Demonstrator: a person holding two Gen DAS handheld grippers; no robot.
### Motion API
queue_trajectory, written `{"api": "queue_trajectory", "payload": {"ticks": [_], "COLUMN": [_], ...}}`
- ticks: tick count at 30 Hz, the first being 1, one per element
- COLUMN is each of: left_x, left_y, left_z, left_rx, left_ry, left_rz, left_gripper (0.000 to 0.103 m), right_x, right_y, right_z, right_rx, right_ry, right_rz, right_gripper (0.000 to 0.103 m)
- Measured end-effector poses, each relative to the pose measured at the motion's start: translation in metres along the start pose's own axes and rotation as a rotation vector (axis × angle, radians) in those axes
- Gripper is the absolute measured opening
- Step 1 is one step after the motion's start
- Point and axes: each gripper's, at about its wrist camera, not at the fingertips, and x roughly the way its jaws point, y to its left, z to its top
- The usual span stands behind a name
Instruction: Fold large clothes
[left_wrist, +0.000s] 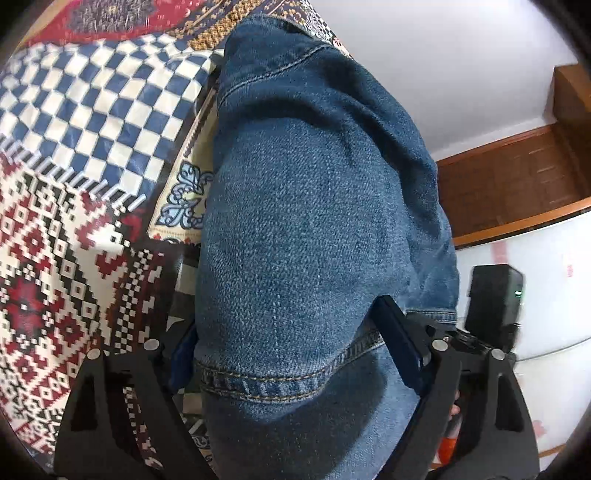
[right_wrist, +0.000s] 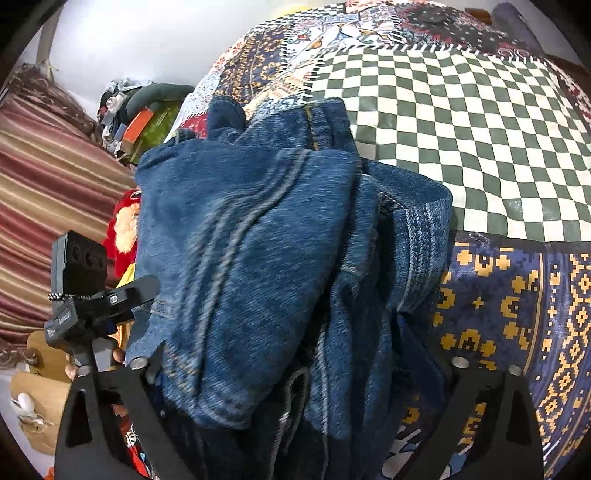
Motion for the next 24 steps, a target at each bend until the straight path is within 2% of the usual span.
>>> {"api": "queue_trajectory", "payload": {"ticks": [1,3,6,9,15,24], "left_x": [0.0,-0.004,-0.021,-0.04,-0.11,-0.214], "left_y": [-0.004,-0.013,-0.03,-0.052,-0.088,-0.088], "left_z": [-0.002,-0.007,-0.017,-0.026,-0.041,-0.051], "left_rx": [0.011,0.034,0.076,0.143,0.245,0.285], "left_ry": [-0.006,-0.019,-0.043,-0.067,-0.179,-0.301], "left_rz": [0.012,0.026,0.026,0.056,0.098,0.133], "left_gripper": [0.082,0.074,0.059,0.054,0.054,0.054], "right_x": [-0.001,-0.003,-0.013,-0.026,-0.058,-0.083], "right_y": [0.001,0.001,0.013,0.027,0.074,0.167], "right_z": [0.0,0.001,0.001,0.001,-0.003,-0.015], "right_rx": [-0.002,0.009,-0.009,-0.024,-0.1,-0.237], "right_ry": [0.008,0.02,0.018,0.007,-0.045,-0.109], "right_rz": [0.02,0.051,0.043,0.037,0.065,0.105], "right_gripper": [0.082,0.059,0.046,0.038,0.035,0.035]}}
